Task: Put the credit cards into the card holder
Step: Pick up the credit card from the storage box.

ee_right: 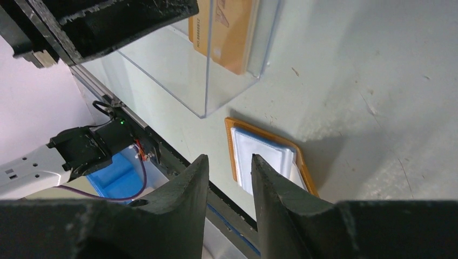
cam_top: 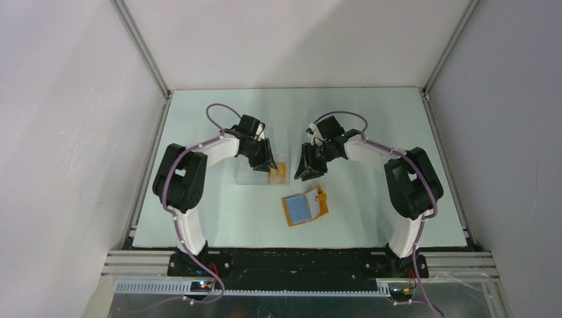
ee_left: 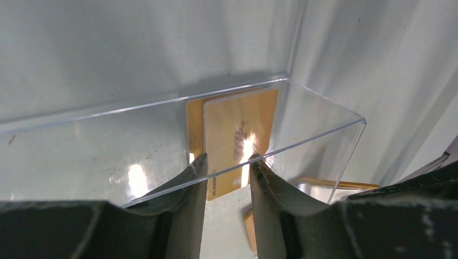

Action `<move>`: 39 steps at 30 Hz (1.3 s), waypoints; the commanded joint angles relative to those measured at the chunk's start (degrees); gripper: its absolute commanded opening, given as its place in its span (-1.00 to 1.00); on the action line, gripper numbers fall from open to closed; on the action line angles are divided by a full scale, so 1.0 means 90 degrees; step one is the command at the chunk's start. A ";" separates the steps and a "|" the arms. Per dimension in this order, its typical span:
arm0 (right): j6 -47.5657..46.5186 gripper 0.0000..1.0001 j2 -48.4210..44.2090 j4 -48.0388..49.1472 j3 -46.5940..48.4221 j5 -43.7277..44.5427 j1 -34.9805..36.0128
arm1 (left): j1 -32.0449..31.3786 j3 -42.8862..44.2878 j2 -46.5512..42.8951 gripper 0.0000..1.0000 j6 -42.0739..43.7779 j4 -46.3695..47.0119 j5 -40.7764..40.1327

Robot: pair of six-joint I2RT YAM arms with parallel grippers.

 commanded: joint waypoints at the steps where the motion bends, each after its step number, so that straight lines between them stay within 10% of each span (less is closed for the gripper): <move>1: 0.0090 -0.18 0.0237 0.0114 0.0445 -0.0180 0.0065 | -0.0098 -0.0053 0.0064 -0.21 0.0027 0.0101 -0.0136; 17: -0.0152 -0.13 0.1183 -0.0597 0.1734 0.0575 0.0357 | -0.0355 0.0090 0.0035 -0.14 0.0176 -0.0188 -0.0753; 39: -0.0197 -0.53 0.1457 -0.0773 0.1866 0.0763 0.0461 | -0.0417 0.0461 0.0070 -0.17 0.0337 -0.0575 -0.0893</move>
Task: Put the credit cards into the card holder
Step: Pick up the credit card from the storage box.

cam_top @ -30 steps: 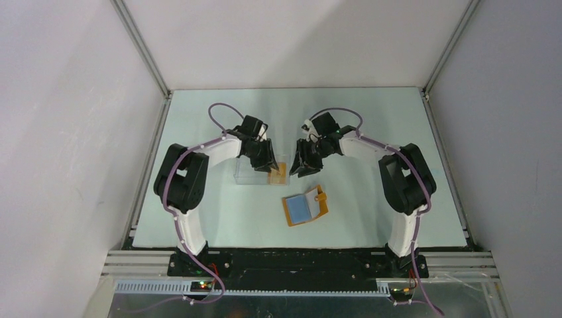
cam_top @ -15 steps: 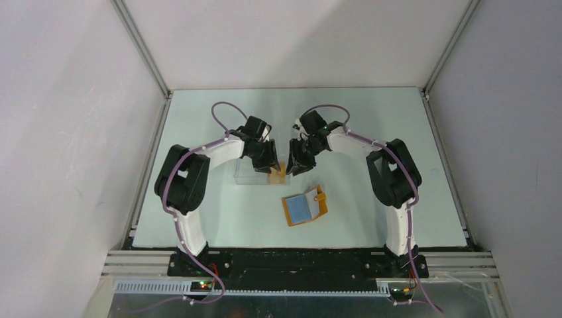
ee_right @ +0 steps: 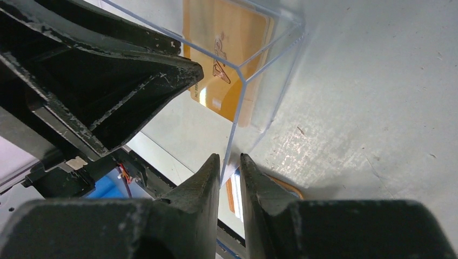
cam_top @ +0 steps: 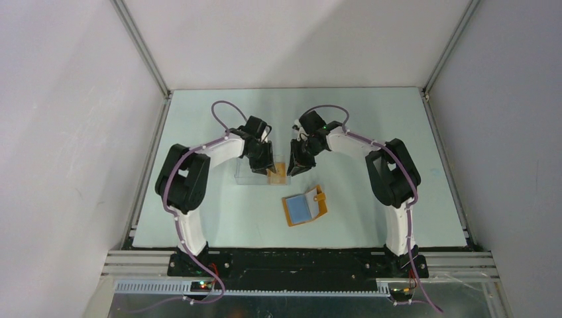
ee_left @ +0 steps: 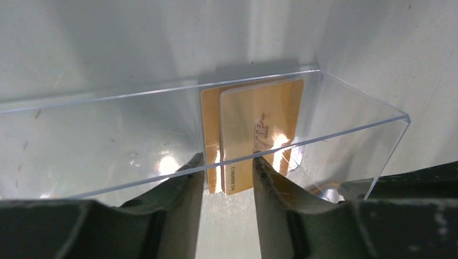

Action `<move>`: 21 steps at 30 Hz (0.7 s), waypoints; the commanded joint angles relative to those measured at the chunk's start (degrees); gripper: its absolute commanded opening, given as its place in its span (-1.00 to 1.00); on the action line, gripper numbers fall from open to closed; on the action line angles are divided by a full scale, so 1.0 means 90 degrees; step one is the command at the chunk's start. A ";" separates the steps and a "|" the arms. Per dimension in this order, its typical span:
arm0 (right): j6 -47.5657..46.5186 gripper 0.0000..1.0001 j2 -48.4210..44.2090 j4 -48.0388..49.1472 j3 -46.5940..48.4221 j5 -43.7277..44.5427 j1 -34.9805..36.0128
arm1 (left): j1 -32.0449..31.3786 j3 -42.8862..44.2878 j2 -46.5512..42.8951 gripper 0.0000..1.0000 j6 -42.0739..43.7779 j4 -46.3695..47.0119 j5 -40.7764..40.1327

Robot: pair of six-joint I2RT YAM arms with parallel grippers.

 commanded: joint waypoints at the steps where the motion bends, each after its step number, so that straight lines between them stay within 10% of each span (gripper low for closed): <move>1: -0.0080 -0.54 0.0121 -0.0078 0.0180 0.0065 0.0027 | -0.0079 0.0322 0.0129 -0.19 0.0100 -0.0035 0.0084; 15: -0.0081 -0.58 0.0203 -0.0073 0.0171 -0.0054 0.0036 | -0.0196 0.0504 0.0250 -0.48 0.0090 -0.0035 0.0148; 21: -0.0090 -0.58 0.0195 -0.0081 0.0171 -0.0062 0.0033 | -0.0242 0.0491 0.0157 -0.27 0.0117 -0.0040 0.0024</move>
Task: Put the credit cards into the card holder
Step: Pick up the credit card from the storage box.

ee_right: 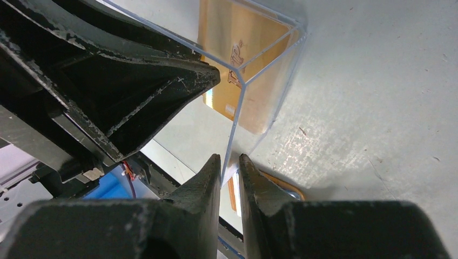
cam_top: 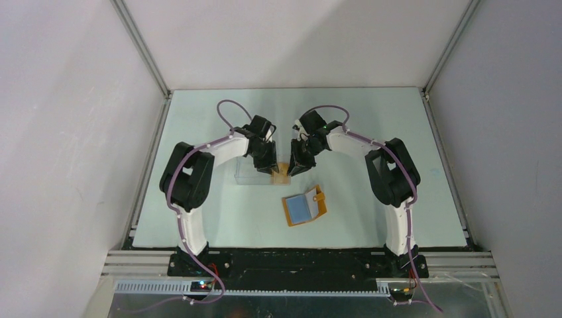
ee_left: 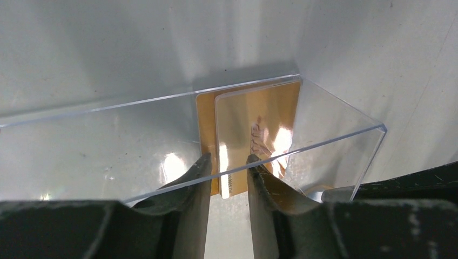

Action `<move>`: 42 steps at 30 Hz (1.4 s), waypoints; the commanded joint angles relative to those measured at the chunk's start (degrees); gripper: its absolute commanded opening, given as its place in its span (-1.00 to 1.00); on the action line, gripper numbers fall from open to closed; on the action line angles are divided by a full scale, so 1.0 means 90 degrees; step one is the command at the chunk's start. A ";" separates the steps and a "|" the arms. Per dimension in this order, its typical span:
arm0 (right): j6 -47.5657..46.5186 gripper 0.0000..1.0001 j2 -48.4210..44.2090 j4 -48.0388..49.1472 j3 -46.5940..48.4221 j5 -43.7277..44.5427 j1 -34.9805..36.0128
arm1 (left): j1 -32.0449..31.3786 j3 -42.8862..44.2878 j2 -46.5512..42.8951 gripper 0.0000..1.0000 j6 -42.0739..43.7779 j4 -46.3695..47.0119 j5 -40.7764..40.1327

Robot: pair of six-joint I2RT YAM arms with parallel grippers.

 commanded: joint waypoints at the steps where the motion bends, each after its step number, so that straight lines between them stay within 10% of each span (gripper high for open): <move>1: -0.0090 -0.58 0.0141 -0.0077 0.0145 0.0091 0.0030 | -0.0080 0.0209 -0.0095 -0.27 0.0112 0.0019 -0.0058; 17: -0.0110 -0.58 0.0169 -0.0086 0.0088 0.0053 0.0031 | -0.0206 0.0274 -0.0028 -0.73 0.0098 0.0012 -0.0033; 42: -0.0138 -0.58 0.0218 -0.0092 0.0050 -0.0012 0.0035 | -0.0424 0.0415 -0.0505 -0.69 0.0157 0.0006 -0.0125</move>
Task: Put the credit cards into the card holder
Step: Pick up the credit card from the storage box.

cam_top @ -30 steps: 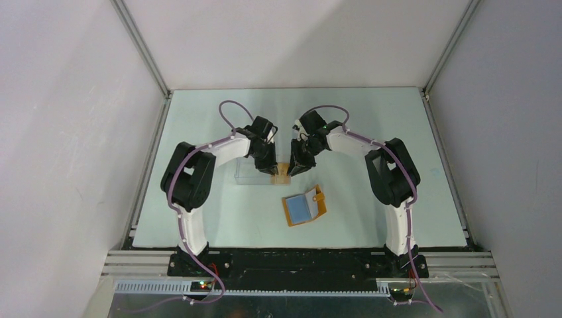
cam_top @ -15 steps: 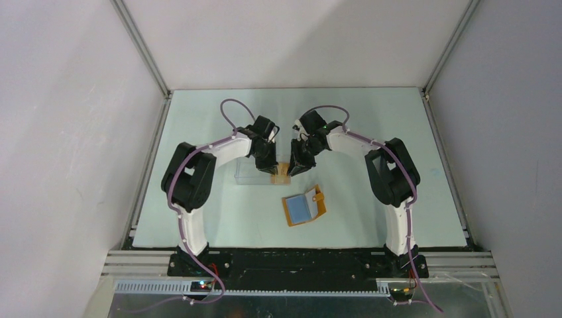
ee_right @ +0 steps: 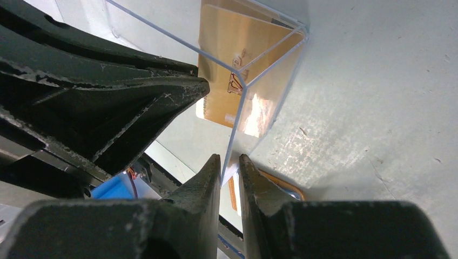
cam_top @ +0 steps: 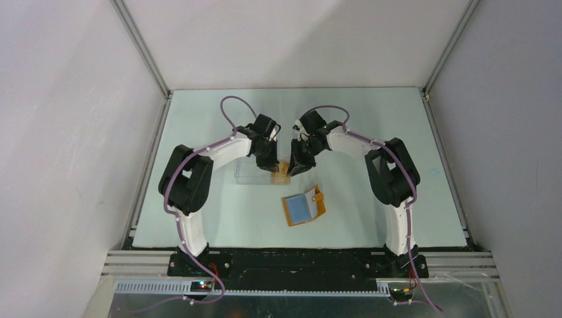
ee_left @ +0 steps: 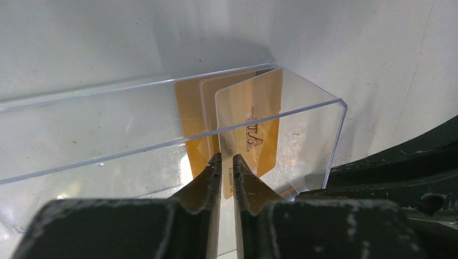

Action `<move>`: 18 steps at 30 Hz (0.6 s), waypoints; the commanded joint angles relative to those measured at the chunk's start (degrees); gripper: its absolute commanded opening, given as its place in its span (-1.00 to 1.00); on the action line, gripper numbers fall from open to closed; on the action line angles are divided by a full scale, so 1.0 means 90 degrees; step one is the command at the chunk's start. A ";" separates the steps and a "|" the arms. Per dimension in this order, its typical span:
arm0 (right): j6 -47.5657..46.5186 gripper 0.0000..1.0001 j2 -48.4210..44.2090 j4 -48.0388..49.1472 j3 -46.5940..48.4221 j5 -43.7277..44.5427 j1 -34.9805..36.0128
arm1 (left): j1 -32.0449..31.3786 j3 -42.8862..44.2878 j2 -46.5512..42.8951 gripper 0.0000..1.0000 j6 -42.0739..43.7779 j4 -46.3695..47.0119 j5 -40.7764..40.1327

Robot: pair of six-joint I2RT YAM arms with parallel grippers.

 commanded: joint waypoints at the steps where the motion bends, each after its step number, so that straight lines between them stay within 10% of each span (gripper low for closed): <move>1: -0.0136 -0.58 0.0192 -0.0087 0.0043 0.0063 0.0052 | -0.0148 0.0287 -0.0282 -0.67 0.0077 0.0162 0.0179; 18: -0.0133 -0.58 0.0202 -0.0056 -0.0039 0.0022 0.0055 | -0.0457 0.0827 0.0215 -0.71 0.0405 -0.0609 -0.0551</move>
